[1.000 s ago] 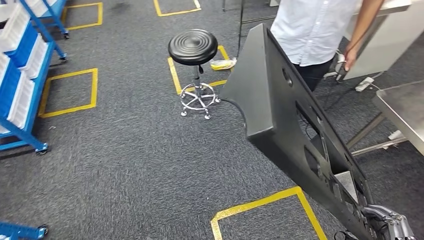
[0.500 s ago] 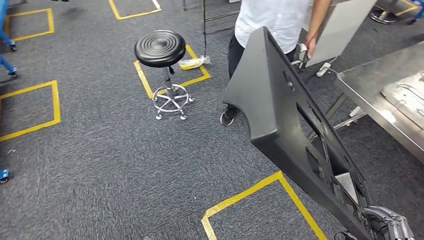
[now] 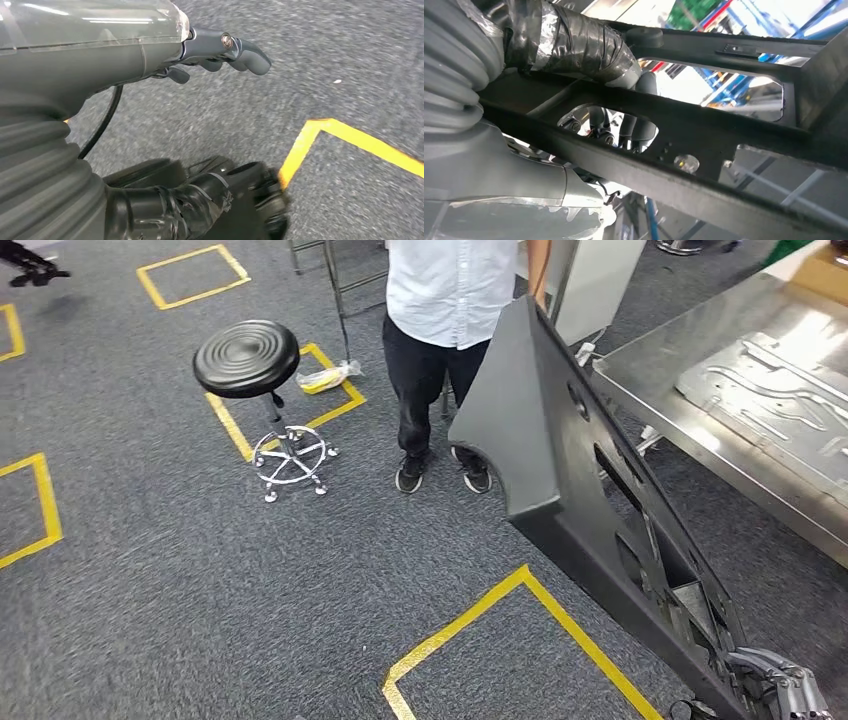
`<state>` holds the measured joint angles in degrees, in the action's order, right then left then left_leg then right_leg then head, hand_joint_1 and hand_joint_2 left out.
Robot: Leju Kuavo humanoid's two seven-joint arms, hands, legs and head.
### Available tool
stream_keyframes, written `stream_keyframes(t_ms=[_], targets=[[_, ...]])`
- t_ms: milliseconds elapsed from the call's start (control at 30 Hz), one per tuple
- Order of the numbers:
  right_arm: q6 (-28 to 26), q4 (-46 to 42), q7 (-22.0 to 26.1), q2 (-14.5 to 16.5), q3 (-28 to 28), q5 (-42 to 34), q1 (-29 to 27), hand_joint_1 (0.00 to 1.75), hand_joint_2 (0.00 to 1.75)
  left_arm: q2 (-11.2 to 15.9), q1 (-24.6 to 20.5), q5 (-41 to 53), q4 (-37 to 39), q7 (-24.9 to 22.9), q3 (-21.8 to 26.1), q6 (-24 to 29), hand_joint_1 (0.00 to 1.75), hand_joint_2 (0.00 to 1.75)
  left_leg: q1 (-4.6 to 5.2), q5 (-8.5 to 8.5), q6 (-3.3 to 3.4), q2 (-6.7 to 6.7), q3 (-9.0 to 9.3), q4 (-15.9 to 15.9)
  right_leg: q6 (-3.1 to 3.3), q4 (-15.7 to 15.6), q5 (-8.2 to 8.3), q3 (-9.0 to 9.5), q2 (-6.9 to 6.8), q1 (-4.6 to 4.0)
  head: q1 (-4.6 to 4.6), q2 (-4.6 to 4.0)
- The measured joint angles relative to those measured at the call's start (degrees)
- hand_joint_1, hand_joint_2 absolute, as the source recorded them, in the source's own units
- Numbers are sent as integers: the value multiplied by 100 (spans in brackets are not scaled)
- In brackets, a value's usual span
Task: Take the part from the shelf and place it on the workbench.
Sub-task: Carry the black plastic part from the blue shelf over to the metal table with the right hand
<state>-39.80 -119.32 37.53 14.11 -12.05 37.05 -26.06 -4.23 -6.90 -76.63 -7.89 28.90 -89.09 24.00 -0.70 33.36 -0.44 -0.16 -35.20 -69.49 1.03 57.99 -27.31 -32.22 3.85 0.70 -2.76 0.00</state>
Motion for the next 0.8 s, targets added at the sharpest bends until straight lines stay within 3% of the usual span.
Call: stream_keyframes(t_ms=[67, 133, 200, 233, 267, 333, 400, 433, 467, 500, 567, 633, 700, 733, 800], targets=[[0, 1, -8, -1, -1, 5, 6, 175, 175, 3, 0, -2, 0, 14, 0, 0, 0, 175, -21, -349, 39, -293, 308, 772, -40, 53, -20, -25, 144, 2, -3, 0], [0, 1, -23, -1, 1, 14, 11, 175, 175, 5, -3, -4, 0, 33, 0, -1, 0, 175, -19, -418, 81, -501, 430, 1103, -113, 92, -20, -86, 272, 14, -4, 0], [0, 1, -32, -2, 0, 20, 4, 175, 175, 4, -10, -9, 0, 43, 0, -2, 0, 175, -11, -433, 144, -391, 445, 1135, -196, 87, 1, -130, 393, 37, -3, 0], [0, 1, -33, -4, -1, 22, -3, 175, 175, 4, -15, -10, 0, 45, 0, -2, 0, 175, -19, -452, 189, -317, 461, 1164, -227, 119, -21, -153, 348, 32, -5, 0], [0, 1, -33, -6, -1, 24, -2, 175, 175, 3, -18, -10, 0, 47, 0, -2, 0, 175, -28, -473, 234, -235, 471, 1197, -251, 236, -101, -216, 222, 25, -12, 0], [0, 2, -33, -16, 0, 27, 13, 175, 175, 4, -15, -7, 0, 50, 0, -3, 0, 175, -24, -486, 296, -60, 480, 1234, -285, 823, -439, -500, -149, 10, -26, 0], [0, 10, -33, -28, 1, 27, 23, 175, 175, 5, 6, -8, 0, 50, 0, -4, 0, 175, -10, -473, 312, 116, 476, 1234, -315, 1538, -746, -849, -315, 20, -31, 0], [0, 18, -33, -33, 0, 26, 22, 175, 175, 6, 11, -8, 0, 49, 0, -4, 0, 175, -6, -462, 309, 202, 481, 1233, -325, 1689, -755, -919, -341, 27, -31, 0], [0, 26, -33, -34, -1, 26, 19, 175, 175, 7, 11, -8, 0, 49, 0, -4, 0, 175, -6, -450, 302, 280, 494, 1232, -329, 1609, -652, -867, -362, 32, -32, 0], [0, 32, -33, -36, -1, 26, 19, 175, 175, 7, 6, -7, 0, 49, 0, -8, 0, 175, -6, -432, 289, 354, 516, 1231, -324, 1311, -464, -698, -404, 34, -32, 0], [0, 36, -33, -38, -1, 26, 24, 175, 175, 4, -4, -7, 0, 50, 0, -24, 0, 175, 10, -388, 248, 469, 573, 1226, -279, 475, -126, -231, -625, 2, -33, 0], [0, 38, -33, -40, -1, 27, 30, 175, 175, 5, -8, -7, 0, 51, 0, -50, 0, 175, 35, -348, 192, 566, 616, 1220, -212, 66, -35, -16, -760, -50, -30, 0], [0, 41, -33, -43, -1, 31, 23, 175, 175, 4, -18, -8, 0, 56, 0, -75, 0, 175, 48, -326, 134, 672, 653, 1229, -151, 41, -39, -29, -656, -62, -26, -1], [-1, 42, -33, -43, -2, 36, 17, 175, 175, 3, -26, -10, 0, 58, 0, -83, 0, 175, 41, -296, 102, 657, 667, 1212, -121, 19, -25, -23, -597, -46, -27, -1], [-1, 43, -33, -44, -1, 50, 19, 175, 175, 4, -36, -15, 0, 69, 0, -87, 0, 175, 21, -80, 51, 419, 559, 915, -49, -33, 12, 1, -483, -1, -19, 0]])
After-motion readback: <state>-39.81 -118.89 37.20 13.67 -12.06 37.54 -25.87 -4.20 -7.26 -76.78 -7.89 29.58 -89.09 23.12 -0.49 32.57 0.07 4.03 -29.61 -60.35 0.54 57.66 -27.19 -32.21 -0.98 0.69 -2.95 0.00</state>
